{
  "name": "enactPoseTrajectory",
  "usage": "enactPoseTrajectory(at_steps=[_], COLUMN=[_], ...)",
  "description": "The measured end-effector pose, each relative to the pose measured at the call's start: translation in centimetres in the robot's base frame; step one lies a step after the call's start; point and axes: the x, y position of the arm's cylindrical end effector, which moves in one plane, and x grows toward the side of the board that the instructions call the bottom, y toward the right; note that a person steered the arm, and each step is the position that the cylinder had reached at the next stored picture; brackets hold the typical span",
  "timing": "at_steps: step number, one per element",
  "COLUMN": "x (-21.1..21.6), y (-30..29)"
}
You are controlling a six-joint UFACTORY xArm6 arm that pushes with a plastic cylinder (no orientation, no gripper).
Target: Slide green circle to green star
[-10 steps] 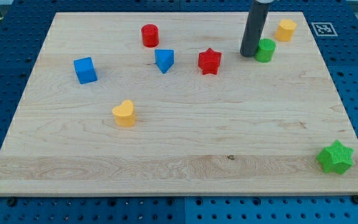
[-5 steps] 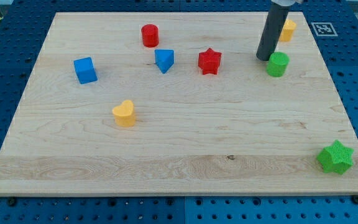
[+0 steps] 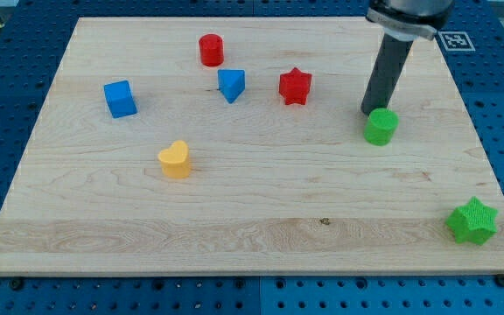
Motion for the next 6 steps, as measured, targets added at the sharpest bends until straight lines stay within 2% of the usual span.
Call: enactPoseTrajectory(at_steps=[3, 6], x=[10.0, 14.5], y=[-0.2, -0.2])
